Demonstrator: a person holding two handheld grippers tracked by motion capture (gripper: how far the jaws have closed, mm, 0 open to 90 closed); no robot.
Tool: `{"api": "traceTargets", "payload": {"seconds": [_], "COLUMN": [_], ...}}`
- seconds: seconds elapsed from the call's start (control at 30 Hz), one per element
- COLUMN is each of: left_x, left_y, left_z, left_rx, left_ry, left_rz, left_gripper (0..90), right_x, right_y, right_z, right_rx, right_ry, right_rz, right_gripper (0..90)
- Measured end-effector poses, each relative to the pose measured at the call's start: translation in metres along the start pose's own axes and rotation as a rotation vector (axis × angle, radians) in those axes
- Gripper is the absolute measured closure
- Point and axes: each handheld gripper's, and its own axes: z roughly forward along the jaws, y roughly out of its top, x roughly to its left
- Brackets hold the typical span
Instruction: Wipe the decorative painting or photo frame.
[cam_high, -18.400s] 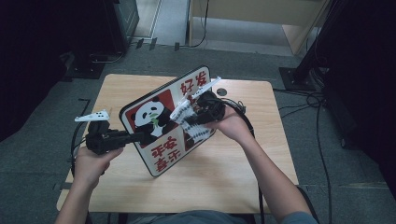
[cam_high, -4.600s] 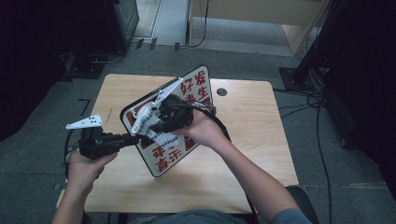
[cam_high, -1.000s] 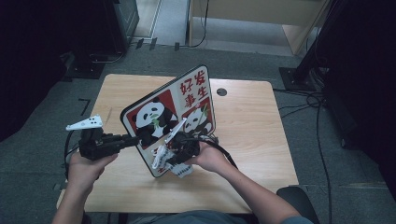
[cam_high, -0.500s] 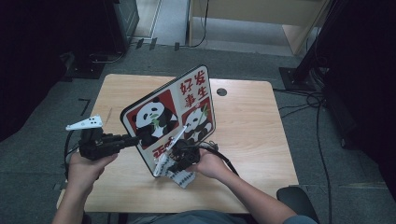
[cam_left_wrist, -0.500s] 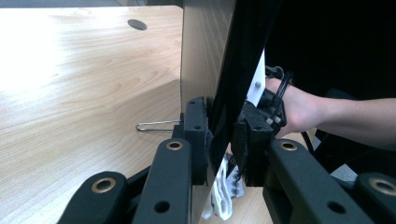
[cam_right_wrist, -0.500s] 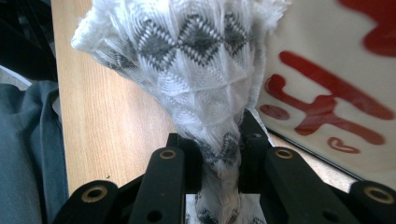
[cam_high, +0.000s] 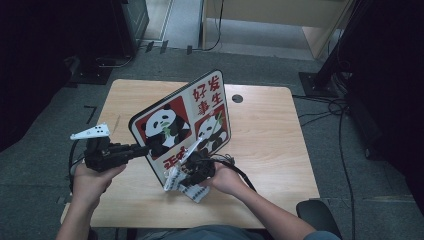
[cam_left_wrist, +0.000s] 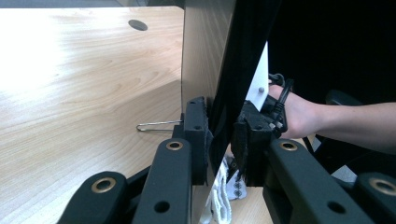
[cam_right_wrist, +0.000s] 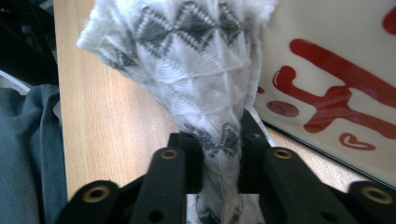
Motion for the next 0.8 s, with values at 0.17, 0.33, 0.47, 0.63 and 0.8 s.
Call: {"api": "traceTargets", "payload": {"seconds": [0.17,0.33,0.47,0.63,0.8], "left_x": [0.000,0.001,0.001,0.003,0.004], "left_y": [0.000,0.000,0.000,0.001,0.002], "left_z": [0.000,0.000,-0.001,-0.003,-0.007], "left_rx": [0.000,0.000,0.001,0.003,-0.007], "left_ry": [0.001,-0.001,0.008,0.001,-0.003], "left_rz": [-0.004,-0.014,-0.014,-0.021,-0.028], "left_gripper": [77.0,76.5,75.0,70.1,63.7], "right_x": [0.005,0.010,0.012,0.015,0.018], "right_y": [0.006,0.013,0.017,0.022,0.027], "right_z": [-0.010,-0.027,-0.038,-0.047,-0.054], "right_rx": [-0.007,-0.040,-0.049,-0.046,-0.042], "right_ry": [-0.002,0.011,0.014,0.000,-0.002], "right_rz": [-0.015,-0.007,0.003,0.000,0.003], "right_gripper": [80.1,79.6,79.0,78.7,78.5]}}
